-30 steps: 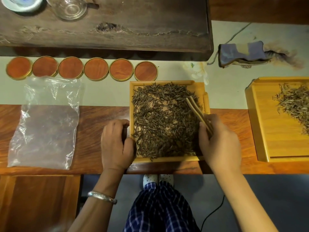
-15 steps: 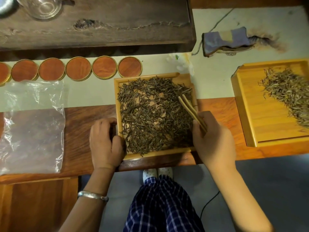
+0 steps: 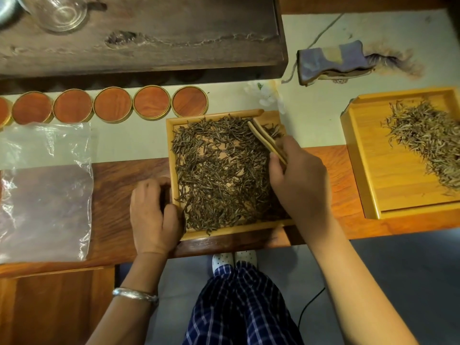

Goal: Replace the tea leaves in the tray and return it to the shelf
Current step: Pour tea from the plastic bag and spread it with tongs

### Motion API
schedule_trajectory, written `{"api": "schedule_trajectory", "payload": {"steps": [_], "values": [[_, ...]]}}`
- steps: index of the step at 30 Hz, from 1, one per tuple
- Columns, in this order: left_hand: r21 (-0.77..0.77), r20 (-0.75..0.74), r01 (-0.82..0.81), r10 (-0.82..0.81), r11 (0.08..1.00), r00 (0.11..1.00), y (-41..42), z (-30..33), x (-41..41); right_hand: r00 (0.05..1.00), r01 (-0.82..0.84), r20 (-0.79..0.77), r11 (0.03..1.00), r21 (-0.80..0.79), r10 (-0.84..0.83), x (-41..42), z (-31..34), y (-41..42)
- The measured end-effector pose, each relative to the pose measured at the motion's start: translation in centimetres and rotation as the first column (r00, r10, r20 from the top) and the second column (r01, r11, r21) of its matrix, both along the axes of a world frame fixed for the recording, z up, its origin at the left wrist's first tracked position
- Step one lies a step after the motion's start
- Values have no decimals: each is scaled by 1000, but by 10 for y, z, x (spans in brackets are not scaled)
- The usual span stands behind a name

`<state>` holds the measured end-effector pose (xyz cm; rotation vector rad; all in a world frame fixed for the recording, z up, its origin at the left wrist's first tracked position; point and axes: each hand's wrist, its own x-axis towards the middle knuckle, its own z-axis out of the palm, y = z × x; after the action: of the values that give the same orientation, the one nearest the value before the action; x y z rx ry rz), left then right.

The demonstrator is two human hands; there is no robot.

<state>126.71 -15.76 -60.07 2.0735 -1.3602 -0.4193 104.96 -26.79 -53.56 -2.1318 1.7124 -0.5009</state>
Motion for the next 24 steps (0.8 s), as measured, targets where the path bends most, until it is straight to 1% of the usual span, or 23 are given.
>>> {"api": "schedule_trajectory", "payload": {"steps": [2,5,10,13,17,21,24], "values": [[12,9,-4,4,1000,1000,0,-1,0,1000,-8,-4,1000,-21,7,-1,0,1],[20,17,-2,2,1000,1000,0,-1,1,1000,-13,-16,1000,-5,13,-1,-3,5],[10,13,6,-6,1000,1000,0,-2,2,1000,8,23,999,-43,-7,-7,-3,1],[3,19,1,-1,1000,1000,1,-2,2,1000,14,-14,999,-30,-14,-8,-3,3],[8,23,7,-7,1000,1000,0,-3,1,1000,24,9,1000,-11,-24,-8,2,9],[-4,9,15,-15,1000,1000,1,-3,2,999,19,27,1000,5,-19,-14,13,27],[-11,2,23,-23,1000,1000,0,-3,2,997,55,53,998,7,-55,-30,21,50]]}}
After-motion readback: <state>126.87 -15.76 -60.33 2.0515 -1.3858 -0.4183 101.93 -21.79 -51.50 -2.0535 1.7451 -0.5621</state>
